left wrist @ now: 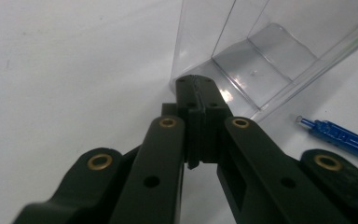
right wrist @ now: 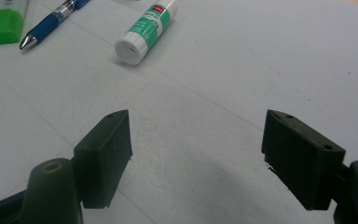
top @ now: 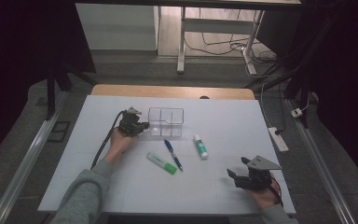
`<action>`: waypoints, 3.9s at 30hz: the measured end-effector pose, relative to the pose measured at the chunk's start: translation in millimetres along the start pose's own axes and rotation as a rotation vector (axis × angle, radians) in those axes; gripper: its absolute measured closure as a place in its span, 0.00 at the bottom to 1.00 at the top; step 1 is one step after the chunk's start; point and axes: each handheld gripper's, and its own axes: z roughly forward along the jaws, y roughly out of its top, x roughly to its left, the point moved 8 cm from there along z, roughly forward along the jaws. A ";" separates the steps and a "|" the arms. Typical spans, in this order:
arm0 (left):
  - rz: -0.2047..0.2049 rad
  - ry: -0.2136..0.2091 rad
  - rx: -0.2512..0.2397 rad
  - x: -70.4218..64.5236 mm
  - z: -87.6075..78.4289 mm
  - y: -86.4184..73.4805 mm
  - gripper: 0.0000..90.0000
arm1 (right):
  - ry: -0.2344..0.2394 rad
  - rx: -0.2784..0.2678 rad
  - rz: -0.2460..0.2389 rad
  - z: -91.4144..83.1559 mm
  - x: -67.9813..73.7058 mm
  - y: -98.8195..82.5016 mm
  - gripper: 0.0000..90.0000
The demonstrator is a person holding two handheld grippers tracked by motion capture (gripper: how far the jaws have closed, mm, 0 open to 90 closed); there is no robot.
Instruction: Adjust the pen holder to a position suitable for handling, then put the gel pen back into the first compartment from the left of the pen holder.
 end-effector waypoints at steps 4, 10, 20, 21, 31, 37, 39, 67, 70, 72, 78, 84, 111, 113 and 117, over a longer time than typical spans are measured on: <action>0.005 -0.007 0.000 -4.4 3.1 2.3 0.99 | 0.000 0.002 -0.001 0.2 0.0 -0.3 0.26; 0.014 -0.015 -0.002 -10.3 7.4 5.4 0.99 | -0.002 0.004 -0.002 0.1 -0.2 -0.5 0.27; 0.026 -0.033 0.002 -18.0 12.6 9.3 0.99 | 0.000 0.002 0.000 0.1 -0.2 -0.6 0.26; 0.028 -0.036 0.003 -20.0 13.9 10.3 0.99 | 0.000 0.002 -0.001 0.1 -0.2 -0.6 0.26; 0.043 -0.048 0.005 -26.9 18.3 13.8 0.99 | -0.001 -0.001 0.000 -0.1 -0.2 -0.3 0.27; 0.048 -0.056 0.004 -31.0 21.1 15.7 0.99 | -0.002 -0.001 -0.001 -0.2 -0.3 -0.6 0.27; 0.048 -0.060 0.003 -31.2 21.8 16.2 0.99 | -0.002 0.000 0.000 -0.2 -0.4 -0.7 0.27; 0.124 -0.046 -0.007 -28.7 -12.7 4.2 0.99 | -0.010 -0.007 -0.004 -1.5 -1.8 0.4 0.27; 0.130 -0.064 -0.020 -31.1 -22.5 0.4 0.97 | -0.007 -0.006 -0.001 -1.1 -1.6 1.0 0.27; 0.130 -0.087 -0.029 -34.2 -32.0 -3.2 0.88 | 0.000 -0.009 0.000 0.7 -1.3 3.1 0.27; 0.187 -0.103 -0.038 -44.0 -60.2 -16.4 0.67 | 0.008 -0.013 -0.010 5.5 0.1 6.9 0.27; 0.239 -0.132 -0.019 -52.7 -79.3 -32.6 0.53 | 0.015 -0.012 -0.018 8.2 2.0 8.4 0.27; 0.302 -0.125 0.048 -72.2 -103.4 -67.8 0.34 | 0.005 -0.013 -0.010 -1.0 -0.8 3.2 0.26; 0.297 -0.123 0.047 -71.7 -104.0 -67.7 0.34 | 0.004 -0.014 -0.009 -1.3 -1.2 3.2 0.26; 0.284 -0.124 0.031 -72.2 -109.3 -69.5 0.33 | 0.005 -0.010 -0.008 -2.4 -0.7 3.1 0.27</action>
